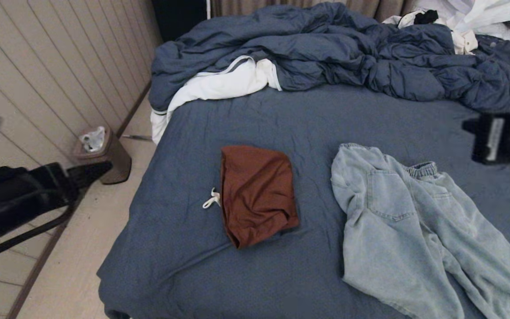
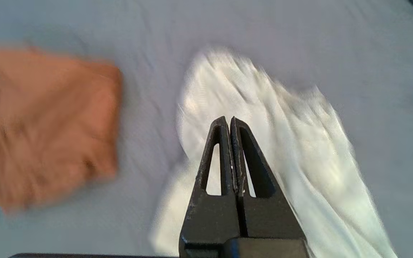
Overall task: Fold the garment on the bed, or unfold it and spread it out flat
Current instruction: Fold the blue shorts
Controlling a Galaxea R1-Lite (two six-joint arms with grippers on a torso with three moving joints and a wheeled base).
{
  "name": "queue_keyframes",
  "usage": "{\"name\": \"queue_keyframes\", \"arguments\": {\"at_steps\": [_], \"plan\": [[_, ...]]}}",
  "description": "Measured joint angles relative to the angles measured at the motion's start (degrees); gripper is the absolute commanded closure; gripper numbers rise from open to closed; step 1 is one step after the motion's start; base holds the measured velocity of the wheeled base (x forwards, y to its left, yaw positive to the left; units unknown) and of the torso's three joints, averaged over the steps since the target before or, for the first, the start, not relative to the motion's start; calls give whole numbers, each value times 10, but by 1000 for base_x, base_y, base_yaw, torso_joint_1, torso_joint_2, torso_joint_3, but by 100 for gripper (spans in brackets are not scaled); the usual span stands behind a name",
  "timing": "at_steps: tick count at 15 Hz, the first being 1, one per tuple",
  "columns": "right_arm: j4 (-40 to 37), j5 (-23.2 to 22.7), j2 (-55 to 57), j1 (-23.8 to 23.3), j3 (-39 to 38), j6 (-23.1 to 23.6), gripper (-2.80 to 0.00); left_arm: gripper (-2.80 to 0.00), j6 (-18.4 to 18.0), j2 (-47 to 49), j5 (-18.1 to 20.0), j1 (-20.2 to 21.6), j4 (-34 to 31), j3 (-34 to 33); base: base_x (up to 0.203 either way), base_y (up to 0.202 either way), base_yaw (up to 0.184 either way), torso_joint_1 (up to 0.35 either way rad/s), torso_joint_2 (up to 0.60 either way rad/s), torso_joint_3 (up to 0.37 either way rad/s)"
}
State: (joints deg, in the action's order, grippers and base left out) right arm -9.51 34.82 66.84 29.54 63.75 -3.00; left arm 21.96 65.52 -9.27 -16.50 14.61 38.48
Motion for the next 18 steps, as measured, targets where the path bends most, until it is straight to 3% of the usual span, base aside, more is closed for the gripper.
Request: {"name": "queue_keyframes", "arguments": {"at_steps": [3,7,9,11,13,16,18], "plan": [[-15,7,-153,-30,-128,1,0,-280,-2,-171,-44,11,-175,5,0,0,0,0,0,0],[-44,12,-333,-165,-255,2,0,-280,-2,-355,-137,31,-406,12,0,0,0,0,0,0],[-56,7,-406,-231,-311,1,0,-280,-3,-405,-143,83,-477,15,0,0,0,0,0,0],[-60,-26,-470,-265,-352,-4,0,-280,-13,-454,-129,121,-495,5,0,0,0,0,0,0],[-61,-103,-526,-280,-375,-14,0,-280,-48,-506,-104,147,-495,-31,0,0,0,0,0,0],[-59,-242,-575,-286,-419,-27,0,-280,-118,-569,-21,163,-457,-91,0,0,0,0,0,0],[-57,-296,-596,-288,-456,-28,0,-280,-147,-597,20,165,-428,-133,0,0,0,0,0,0]]}}
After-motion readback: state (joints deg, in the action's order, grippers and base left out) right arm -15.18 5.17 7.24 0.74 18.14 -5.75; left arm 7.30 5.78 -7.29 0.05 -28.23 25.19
